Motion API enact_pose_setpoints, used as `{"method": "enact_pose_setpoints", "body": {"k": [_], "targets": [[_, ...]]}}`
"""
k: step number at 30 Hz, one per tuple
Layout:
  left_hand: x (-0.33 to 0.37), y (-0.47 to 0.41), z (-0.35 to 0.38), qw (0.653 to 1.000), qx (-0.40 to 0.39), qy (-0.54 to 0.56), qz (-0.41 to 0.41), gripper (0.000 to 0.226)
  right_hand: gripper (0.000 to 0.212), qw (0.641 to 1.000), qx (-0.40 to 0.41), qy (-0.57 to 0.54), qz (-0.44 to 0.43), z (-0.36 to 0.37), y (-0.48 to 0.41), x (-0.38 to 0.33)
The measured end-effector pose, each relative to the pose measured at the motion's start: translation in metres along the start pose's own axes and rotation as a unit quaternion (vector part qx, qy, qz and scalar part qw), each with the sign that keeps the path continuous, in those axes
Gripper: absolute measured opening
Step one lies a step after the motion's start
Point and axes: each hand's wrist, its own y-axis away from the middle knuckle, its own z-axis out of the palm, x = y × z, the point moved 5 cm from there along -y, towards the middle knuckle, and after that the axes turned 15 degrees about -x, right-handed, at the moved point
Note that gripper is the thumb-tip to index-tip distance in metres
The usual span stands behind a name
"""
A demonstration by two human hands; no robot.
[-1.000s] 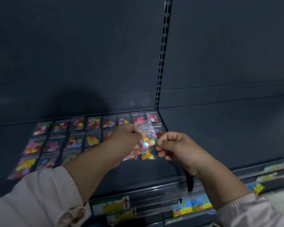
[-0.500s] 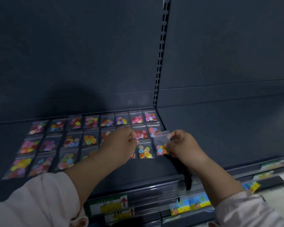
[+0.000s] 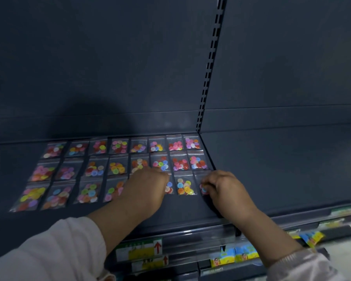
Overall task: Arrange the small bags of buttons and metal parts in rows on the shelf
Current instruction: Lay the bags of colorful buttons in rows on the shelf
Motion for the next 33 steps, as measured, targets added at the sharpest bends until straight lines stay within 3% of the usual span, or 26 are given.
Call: {"method": "enact_pose_setpoints", "body": {"k": [14,20,26,33], "targets": [[-0.005,0.003,0.002,0.999,0.014,0.049,0.009,0.018,0.014,1.0,0.031,0.002,-0.003,-0.009,0.0,-0.013],[-0.032,0.02,-0.022,0.992,0.083,0.095,-0.017,0.021,0.023,0.997,0.051,-0.002,-0.065,-0.02,-0.005,-0.049],[-0.07,0.055,-0.026,0.984,0.127,0.104,-0.063,0.016,0.022,0.988,-0.007,0.022,-0.152,0.005,-0.019,-0.091],[-0.088,0.078,-0.016,0.983,0.105,0.118,-0.093,0.023,0.019,0.976,-0.056,0.035,-0.206,0.032,-0.033,-0.124]]}}
